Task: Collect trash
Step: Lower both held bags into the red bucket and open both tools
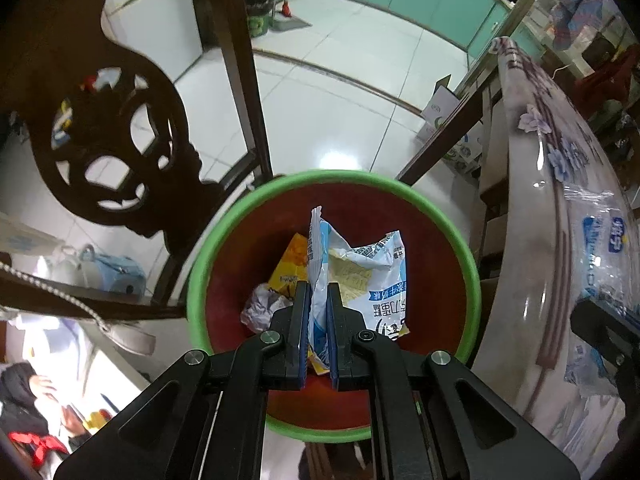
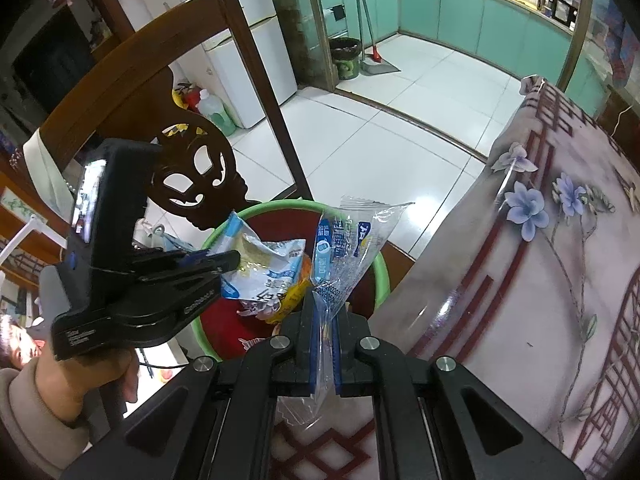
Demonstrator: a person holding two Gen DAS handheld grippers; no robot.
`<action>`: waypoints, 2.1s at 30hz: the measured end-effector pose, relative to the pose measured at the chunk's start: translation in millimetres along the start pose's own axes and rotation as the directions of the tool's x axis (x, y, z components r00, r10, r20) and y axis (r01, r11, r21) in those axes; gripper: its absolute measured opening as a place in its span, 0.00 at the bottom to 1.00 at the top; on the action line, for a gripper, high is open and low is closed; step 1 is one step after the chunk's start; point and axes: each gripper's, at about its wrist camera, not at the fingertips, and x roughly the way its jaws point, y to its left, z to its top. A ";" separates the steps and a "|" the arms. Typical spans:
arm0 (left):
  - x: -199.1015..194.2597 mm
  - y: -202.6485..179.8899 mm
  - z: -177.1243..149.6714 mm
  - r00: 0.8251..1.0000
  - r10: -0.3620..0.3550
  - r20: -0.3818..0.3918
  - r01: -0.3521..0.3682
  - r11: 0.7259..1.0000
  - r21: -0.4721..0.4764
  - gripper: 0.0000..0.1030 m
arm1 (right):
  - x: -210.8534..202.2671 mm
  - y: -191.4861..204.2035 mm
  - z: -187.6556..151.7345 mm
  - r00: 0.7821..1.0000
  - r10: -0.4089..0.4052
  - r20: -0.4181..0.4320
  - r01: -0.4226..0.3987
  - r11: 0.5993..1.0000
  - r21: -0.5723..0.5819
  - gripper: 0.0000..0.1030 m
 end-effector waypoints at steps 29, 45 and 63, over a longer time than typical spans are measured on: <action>37.8 16.9 -5.0 0.995 0.036 -0.097 -0.039 0.999 -0.026 0.07 | 51.8 13.5 8.9 0.994 0.092 -0.065 -0.096 0.994 -0.060 0.04; 44.4 19.8 -10.7 0.991 0.028 -0.128 -0.032 0.999 -0.031 0.08 | 59.4 13.7 11.5 0.993 0.080 -0.083 -0.085 0.995 -0.058 0.10; -6.2 12.1 -28.2 0.999 0.032 0.000 -0.032 0.999 -0.040 0.81 | -13.2 9.9 -12.2 0.995 -0.007 0.096 0.007 1.000 -0.006 0.60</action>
